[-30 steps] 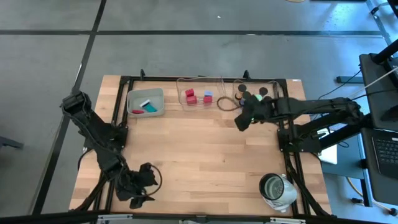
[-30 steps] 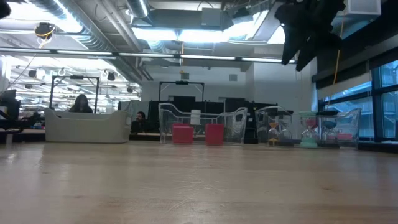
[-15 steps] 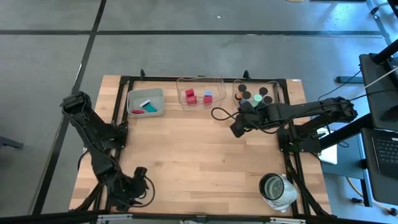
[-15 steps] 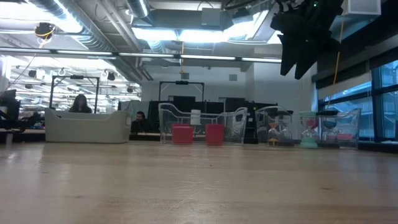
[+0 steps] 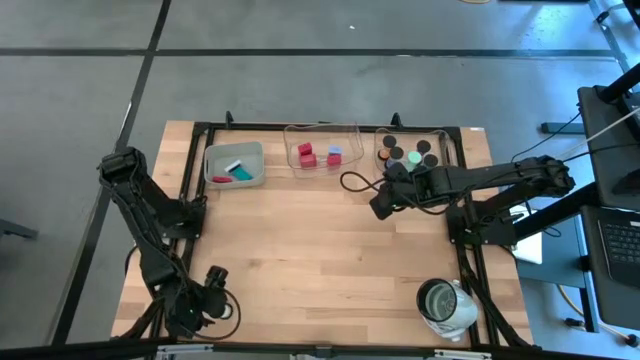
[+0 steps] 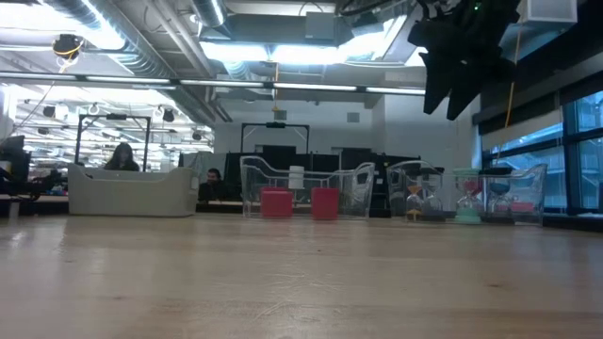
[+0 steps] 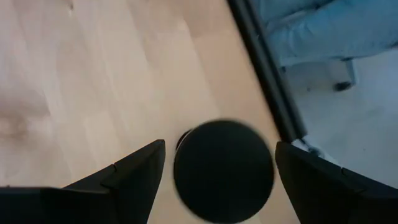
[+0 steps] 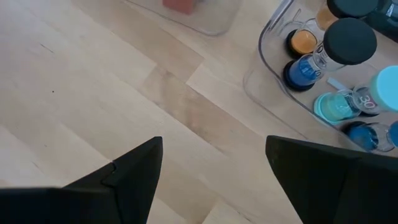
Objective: Pick & Place Office items
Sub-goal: Put the white hourglass into the right transparent bin
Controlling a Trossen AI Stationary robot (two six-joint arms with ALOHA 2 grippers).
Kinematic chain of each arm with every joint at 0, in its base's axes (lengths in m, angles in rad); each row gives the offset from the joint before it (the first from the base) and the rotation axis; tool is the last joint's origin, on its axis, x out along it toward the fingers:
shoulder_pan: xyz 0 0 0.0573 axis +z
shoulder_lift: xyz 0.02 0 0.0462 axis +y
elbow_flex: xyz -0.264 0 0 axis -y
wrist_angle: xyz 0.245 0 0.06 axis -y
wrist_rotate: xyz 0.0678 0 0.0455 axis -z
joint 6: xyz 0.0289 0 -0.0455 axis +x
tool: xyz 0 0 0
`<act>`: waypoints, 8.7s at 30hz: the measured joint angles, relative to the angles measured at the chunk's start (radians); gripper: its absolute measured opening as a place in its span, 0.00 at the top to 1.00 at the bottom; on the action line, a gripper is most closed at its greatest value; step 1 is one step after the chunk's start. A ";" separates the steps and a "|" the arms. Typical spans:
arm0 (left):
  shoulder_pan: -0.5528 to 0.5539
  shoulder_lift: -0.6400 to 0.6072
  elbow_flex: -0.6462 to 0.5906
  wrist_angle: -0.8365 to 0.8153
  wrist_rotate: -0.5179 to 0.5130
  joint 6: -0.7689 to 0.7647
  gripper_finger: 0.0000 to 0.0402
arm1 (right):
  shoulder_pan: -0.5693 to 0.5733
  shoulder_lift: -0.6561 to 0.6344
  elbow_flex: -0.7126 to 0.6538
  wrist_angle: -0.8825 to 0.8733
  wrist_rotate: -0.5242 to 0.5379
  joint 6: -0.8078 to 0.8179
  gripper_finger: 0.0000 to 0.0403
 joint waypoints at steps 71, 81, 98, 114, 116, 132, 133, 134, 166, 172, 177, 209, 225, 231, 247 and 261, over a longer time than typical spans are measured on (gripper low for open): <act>0.487 -0.005 0.337 1.057 -0.577 1.722 0.47 | 0.066 -0.036 -0.001 1.372 -0.702 -0.505 0.17; 0.555 -0.005 0.337 1.056 -0.469 1.689 0.47 | 0.038 -0.039 0.000 1.411 -0.708 -0.505 0.11; 0.577 -0.005 0.337 1.025 -0.455 1.634 0.47 | 0.039 -0.039 0.000 1.429 -0.709 -0.564 0.29; 0.577 -0.005 0.337 1.022 -0.475 1.638 0.44 | 0.039 -0.039 0.000 1.426 -0.707 -0.584 0.47; 0.576 -0.005 0.337 1.023 -0.502 1.633 0.42 | 0.038 -0.039 0.000 1.427 -0.701 -0.596 0.46; 0.583 -0.005 0.354 1.398 -1.015 1.854 0.21 | -0.109 -0.080 0.000 1.081 -0.465 -0.586 0.44; 0.590 -0.006 0.358 1.412 -1.079 1.859 0.21 | -0.128 -0.093 0.000 1.027 -0.422 -0.586 0.44; 0.596 -0.007 0.359 1.417 -1.142 1.859 0.21 | -0.151 -0.109 0.000 0.964 -0.381 -0.584 0.44; 0.891 -0.011 0.347 1.022 -1.338 1.635 0.21 | -0.780 0.024 0.001 0.133 -0.019 -0.460 0.46; 0.916 -0.011 0.347 0.968 -1.338 1.617 0.21 | -0.794 0.083 0.000 0.130 -0.037 -0.467 0.45; 0.934 -0.011 0.347 0.916 -1.337 1.568 0.21 | -0.795 0.120 0.000 0.130 -0.040 -0.476 0.45; 0.944 -0.011 0.347 0.819 -1.337 1.502 0.21 | -0.819 0.204 0.000 0.138 -0.038 -0.477 0.45; 0.944 -0.011 0.347 0.808 -1.337 1.502 0.21 | -0.793 0.204 0.000 0.146 -0.034 -0.447 0.45; 0.944 -0.011 0.347 0.808 -1.337 1.501 0.21 | -0.793 0.205 0.000 0.146 -0.034 -0.430 0.45; 0.943 -0.011 0.347 0.808 -1.338 1.502 0.21 | -0.767 0.205 0.000 0.145 -0.011 -0.425 0.45; 0.943 -0.011 0.347 0.808 -1.338 1.502 0.21 | -0.767 0.204 -0.025 0.151 -0.030 -0.406 0.45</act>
